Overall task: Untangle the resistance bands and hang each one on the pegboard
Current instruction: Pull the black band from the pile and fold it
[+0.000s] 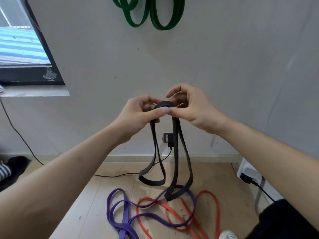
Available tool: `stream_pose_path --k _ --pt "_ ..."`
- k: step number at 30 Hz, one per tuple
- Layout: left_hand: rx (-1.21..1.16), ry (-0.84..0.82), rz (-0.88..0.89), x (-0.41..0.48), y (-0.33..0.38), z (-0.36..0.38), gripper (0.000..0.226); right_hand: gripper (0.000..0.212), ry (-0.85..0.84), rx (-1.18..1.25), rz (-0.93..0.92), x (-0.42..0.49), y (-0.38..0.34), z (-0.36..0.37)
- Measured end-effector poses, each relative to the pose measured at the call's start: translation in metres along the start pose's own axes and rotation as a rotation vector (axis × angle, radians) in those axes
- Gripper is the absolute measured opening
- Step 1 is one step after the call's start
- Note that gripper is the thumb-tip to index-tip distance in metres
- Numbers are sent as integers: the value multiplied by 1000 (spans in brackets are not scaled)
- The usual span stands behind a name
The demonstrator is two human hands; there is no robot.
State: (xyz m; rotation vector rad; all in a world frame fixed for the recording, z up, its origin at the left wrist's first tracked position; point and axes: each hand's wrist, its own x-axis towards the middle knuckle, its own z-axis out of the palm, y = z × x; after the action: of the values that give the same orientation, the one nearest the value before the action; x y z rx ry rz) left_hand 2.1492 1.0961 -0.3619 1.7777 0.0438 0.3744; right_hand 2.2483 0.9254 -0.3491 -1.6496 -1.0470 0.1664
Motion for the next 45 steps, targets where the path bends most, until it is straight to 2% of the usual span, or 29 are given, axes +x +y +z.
stream_pose_path --k 3,8,13,19,23,25,27,30,32,36,39,42,45 --pt "7 43 23 2 1 2 24 31 -49 -94 8 -1 5 -2" --pt "-27 108 47 1 6 5 16 24 -286 -188 153 -7 18 -7" --pt "-50 102 8 -3 7 1 15 20 -193 -112 166 -4 18 -11" --pt "6 75 -11 -9 3 -7 16 41 -99 -10 46 1 4 -12" --pt "-13 62 -18 -10 1 -8 17 58 -95 -63 -76 2 -4 -9" --pt "-30 64 -18 -9 1 -7 19 54 -116 -98 -115 2 -5 -6" --pt "-47 83 -10 -10 1 -6 32 47 -133 -125 -132 2 -4 -4" --pt "-97 104 -13 -11 1 -4 50 52 -137 -146 -125 1 -2 -4" --pt "-116 95 -15 -11 0 -3 49 55 -154 -154 -127 -1 -1 -3" --pt "-113 37 -13 -11 -3 0 34 36 -130 -103 -144 -3 -2 -3" --pt "-140 10 -12 -11 -4 5 30 30 -109 -38 -138 -3 -4 -6" --pt "-128 -81 -30 -13 -9 7 44 29 -93 31 -138 -4 -6 -10" --pt "21 -194 -103 -17 -22 13 58 28 -61 118 -141 -4 -10 -12"
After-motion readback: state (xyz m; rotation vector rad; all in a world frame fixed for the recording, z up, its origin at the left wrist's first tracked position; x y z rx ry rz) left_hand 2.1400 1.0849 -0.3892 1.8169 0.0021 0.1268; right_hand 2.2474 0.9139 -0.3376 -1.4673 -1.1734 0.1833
